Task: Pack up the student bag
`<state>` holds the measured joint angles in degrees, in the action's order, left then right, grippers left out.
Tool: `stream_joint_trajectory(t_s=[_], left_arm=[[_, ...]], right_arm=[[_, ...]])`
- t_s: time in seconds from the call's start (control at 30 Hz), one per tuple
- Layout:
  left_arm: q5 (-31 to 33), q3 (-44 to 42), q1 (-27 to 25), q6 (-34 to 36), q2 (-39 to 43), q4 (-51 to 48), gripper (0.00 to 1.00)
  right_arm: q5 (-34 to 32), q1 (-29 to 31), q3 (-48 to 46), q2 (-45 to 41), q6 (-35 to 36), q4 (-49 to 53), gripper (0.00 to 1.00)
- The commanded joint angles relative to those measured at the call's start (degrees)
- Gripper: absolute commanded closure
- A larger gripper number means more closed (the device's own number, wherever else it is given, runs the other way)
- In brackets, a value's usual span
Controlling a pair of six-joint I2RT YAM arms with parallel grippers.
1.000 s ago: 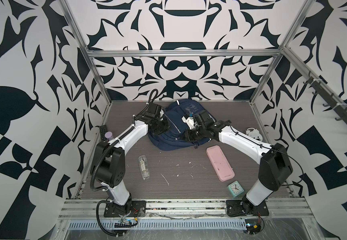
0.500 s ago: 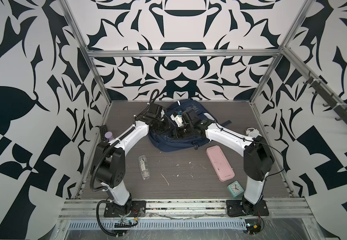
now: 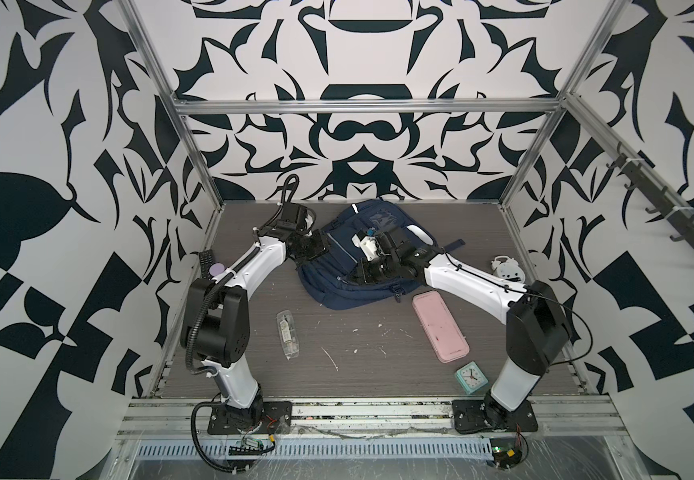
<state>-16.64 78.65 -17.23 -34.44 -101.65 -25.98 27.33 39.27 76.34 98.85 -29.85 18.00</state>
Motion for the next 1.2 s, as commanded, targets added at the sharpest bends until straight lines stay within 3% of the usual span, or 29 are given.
stream_joint_trajectory(t_s=[0.0, 0.33, 0.47, 0.63, 0.9, 1.17], left_arm=[[-0.03, 3.01, 0.18, 2.00, -3.37, -2.08, 0.49], [-2.09, 8.75, 0.27, 0.57, -10.52, -0.66, 0.53], [-3.24, 9.81, 0.43, -0.36, -11.53, 0.38, 0.68], [-4.89, 8.15, 2.16, -2.37, -10.33, 2.45, 1.00], [-4.40, -11.68, 8.77, -12.17, 1.88, 17.63, 1.00], [3.71, -31.65, 8.76, -26.77, 15.83, 32.18, 1.00]], right_arm=[[0.62, -0.59, -0.90, -3.56, 0.42, -1.53, 1.00], [0.18, -1.77, -4.55, -6.77, 2.01, 0.66, 1.00], [0.00, -2.35, -5.23, -7.31, 2.03, 0.63, 1.00], [0.09, -2.79, -4.85, -7.11, 2.06, 0.55, 1.00], [0.95, -3.10, -3.40, -5.39, 2.78, 1.05, 1.00], [0.94, -3.16, -1.75, -3.58, 3.88, 1.95, 1.00]])
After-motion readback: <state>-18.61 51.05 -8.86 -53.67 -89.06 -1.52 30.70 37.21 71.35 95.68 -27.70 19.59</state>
